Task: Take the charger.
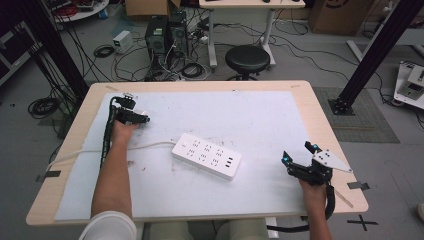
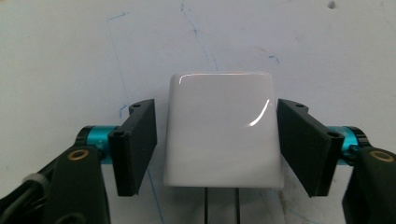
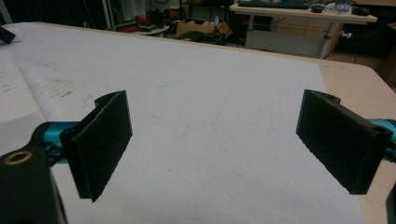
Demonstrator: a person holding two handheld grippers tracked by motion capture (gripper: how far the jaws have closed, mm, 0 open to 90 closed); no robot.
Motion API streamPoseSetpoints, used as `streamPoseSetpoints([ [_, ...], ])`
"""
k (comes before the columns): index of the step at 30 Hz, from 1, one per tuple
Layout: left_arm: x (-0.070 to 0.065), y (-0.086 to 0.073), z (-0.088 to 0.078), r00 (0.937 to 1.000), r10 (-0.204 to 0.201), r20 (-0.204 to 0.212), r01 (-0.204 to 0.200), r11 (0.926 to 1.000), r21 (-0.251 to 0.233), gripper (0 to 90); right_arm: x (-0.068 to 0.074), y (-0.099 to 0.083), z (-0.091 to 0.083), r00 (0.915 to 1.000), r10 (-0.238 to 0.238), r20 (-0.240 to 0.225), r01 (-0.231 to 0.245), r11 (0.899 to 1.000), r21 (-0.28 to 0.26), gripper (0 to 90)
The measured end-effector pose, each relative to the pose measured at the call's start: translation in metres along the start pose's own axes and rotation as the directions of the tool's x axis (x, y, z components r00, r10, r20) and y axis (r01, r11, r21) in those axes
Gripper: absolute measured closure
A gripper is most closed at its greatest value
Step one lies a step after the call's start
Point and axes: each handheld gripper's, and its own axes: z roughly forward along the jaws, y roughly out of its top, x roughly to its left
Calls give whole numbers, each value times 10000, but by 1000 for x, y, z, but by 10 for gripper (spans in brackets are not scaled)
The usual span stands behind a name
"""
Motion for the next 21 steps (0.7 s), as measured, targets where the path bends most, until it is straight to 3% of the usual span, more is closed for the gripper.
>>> streamPoseSetpoints([
  [9,1,-2,-1,9998,-63,170,65,9999,-86,422,0,0,0,10000,-20,-11,20,10000,-16,107],
  [14,1,-2,-3,9999,-38,124,40,9999,-139,424,0,0,0,10000,-28,10,28,10000,-7,108],
  [21,3,-3,-23,9990,-295,340,328,9945,-996,424,1,0,0,10000,3,3,-3,10000,-13,108],
])
